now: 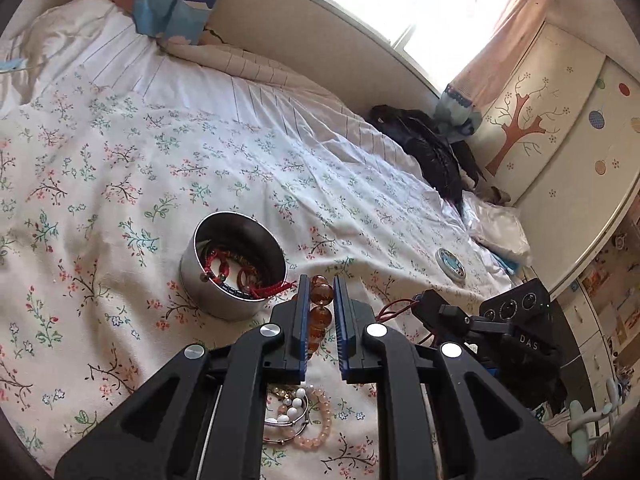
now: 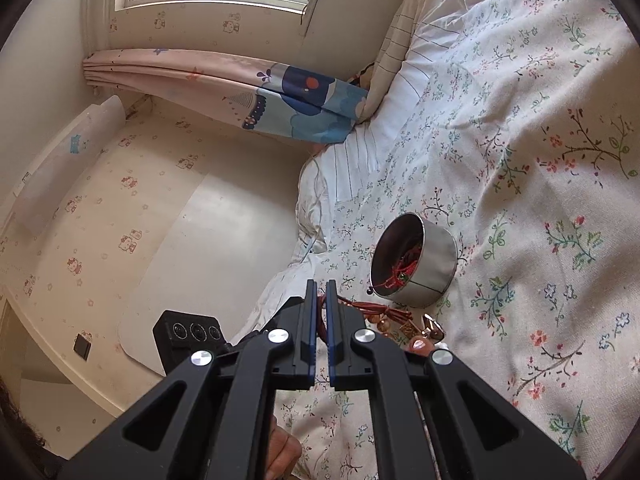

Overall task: Organize jewelry
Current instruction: 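Carry the amber bead bracelet and red cord over the silver tin with both grippers, then open both grippers over the tin to drop the bracelets inside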

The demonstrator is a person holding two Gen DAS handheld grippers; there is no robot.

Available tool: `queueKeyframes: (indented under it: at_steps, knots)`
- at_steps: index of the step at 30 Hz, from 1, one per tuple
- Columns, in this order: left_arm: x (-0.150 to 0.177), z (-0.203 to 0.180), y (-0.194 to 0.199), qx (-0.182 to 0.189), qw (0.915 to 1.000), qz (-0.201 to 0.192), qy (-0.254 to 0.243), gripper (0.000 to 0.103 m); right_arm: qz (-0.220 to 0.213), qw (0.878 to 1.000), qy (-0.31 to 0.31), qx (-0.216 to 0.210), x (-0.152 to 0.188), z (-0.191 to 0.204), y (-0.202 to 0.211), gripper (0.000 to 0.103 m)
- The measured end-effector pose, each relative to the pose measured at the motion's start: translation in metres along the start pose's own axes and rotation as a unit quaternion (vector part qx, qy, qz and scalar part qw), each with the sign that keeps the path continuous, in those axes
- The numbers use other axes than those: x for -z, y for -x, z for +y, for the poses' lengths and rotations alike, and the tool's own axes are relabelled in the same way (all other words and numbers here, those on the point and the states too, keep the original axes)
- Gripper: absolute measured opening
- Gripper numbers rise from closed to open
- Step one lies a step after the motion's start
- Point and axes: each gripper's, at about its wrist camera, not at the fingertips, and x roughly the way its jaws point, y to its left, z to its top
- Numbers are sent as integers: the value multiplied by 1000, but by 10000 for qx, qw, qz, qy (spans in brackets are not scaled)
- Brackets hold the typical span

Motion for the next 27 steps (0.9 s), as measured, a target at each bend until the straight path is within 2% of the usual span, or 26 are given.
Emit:
queueKeyframes:
  at_steps: [8,19,27]
  knots:
    - [-18,4,-1,25,9991,-362,208,11,-159,9992,316,-203,-17,18,-28,5]
    - [-35,11,-24,-61,9987,-374,348,11,-193,9994,255,-157,-34,9,-68,5]
    - [-40,15,-37,-94,9986,-323,403,11,-202,9993,321,18,-37,8,-75,5]
